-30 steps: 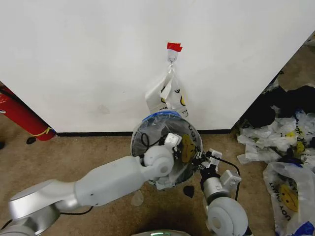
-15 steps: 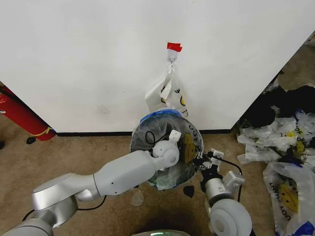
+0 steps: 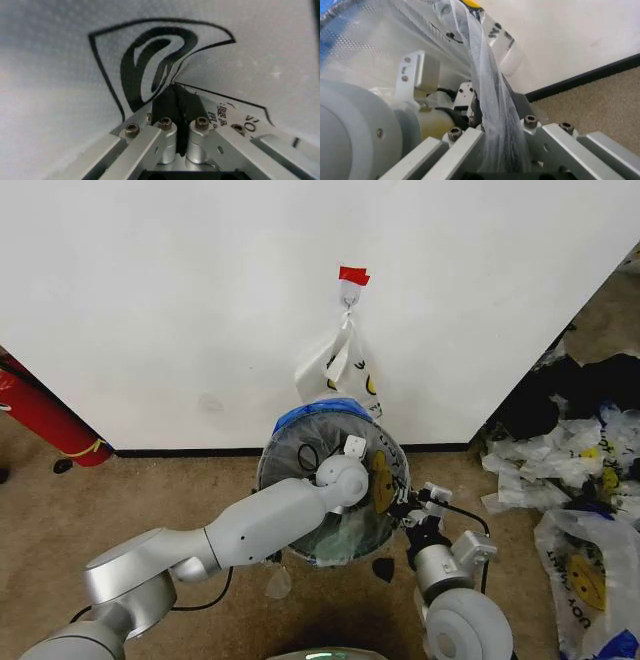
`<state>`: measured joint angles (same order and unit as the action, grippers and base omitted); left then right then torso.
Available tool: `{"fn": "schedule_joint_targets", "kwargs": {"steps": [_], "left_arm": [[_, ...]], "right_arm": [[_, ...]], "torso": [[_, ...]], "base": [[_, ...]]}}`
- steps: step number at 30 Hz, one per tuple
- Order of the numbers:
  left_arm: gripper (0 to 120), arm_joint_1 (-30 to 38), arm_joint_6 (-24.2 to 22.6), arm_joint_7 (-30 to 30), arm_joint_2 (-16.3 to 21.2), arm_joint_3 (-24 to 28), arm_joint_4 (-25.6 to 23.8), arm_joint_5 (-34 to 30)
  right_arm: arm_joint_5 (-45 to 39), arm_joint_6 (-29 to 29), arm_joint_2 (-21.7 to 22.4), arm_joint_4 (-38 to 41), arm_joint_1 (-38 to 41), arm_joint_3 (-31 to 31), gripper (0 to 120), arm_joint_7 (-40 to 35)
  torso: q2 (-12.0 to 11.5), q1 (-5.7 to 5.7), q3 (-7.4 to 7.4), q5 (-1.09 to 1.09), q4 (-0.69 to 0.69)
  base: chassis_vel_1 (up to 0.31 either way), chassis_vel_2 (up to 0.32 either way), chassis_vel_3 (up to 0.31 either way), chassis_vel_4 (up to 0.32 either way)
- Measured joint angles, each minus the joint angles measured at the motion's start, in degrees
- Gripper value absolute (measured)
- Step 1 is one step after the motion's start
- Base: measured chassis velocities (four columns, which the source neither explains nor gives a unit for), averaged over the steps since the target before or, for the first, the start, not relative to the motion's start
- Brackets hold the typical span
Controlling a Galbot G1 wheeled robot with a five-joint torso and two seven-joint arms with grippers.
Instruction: Pick up the garbage bag from the wall and place it over the trash bin.
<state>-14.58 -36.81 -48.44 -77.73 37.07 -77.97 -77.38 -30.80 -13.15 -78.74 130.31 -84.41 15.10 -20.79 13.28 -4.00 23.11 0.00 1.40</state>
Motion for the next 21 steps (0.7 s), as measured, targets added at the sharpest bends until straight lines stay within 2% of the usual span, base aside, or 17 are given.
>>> {"fn": "schedule_joint_targets", "kwargs": {"steps": [3, 6, 7, 8, 14, 19, 21], "left_arm": [[0, -0.27, 0.13, -0.21, 0.65, -0.51, -1.38, 0.04], [0, 0.05, 0.04, -0.56, 2.59, -0.70, -5.38, -1.02], [0, 0.39, -0.35, -0.80, 3.95, -0.63, -8.19, -1.87], [0, 0.39, -0.35, -0.80, 3.95, -0.63, -8.19, -1.87], [0, -0.77, -2.61, 0.09, 9.19, 2.71, -18.93, -3.39], [0, -1.54, -3.28, 0.32, 9.35, 3.69, -19.84, -3.67], [0, -2.18, -4.31, 0.57, 8.36, 5.07, -18.64, -3.89]], "right_arm": [[0.44, 0.43, 0.17, -0.76, 0.07, 0.27, 0, 0.18], [0.81, 0.76, 0.38, -2.05, 0.35, 0.70, 0, 0.28], [0.83, 0.80, 0.47, -2.75, 0.72, 1.07, 0, 0.28], [0.83, 0.80, 0.47, -2.75, 0.72, 1.07, 0, 0.28], [-0.17, 0.84, 0.68, -4.21, 1.67, 1.78, 0, -0.25], [-0.19, 0.84, 0.66, -4.20, 1.64, 1.48, 0, -0.24], [-0.07, 0.82, 0.52, -3.53, 1.36, 0.68, 0, -0.19]], "torso": [[0.00, 0.00, 0.00, -0.01, 0.00], [0.00, 0.00, 0.00, 0.00, 0.00], [0.00, 0.00, 0.00, 0.00, 0.00], [0.00, 0.00, 0.00, 0.00, 0.00], [0.00, 0.00, 0.00, 0.00, -0.01], [0.00, 0.01, -0.01, -0.01, -0.01], [0.00, 0.00, 0.00, -0.01, 0.01]], "base": [[0.000, 0.000, 0.000, 0.000], [0.000, 0.000, 0.000, 0.000], [0.000, 0.000, 0.000, 0.000], [0.000, 0.000, 0.000, 0.000], [0.000, 0.000, 0.000, 0.000], [0.000, 0.000, 0.000, 0.000], [0.000, 0.000, 0.000, 0.000]]}}
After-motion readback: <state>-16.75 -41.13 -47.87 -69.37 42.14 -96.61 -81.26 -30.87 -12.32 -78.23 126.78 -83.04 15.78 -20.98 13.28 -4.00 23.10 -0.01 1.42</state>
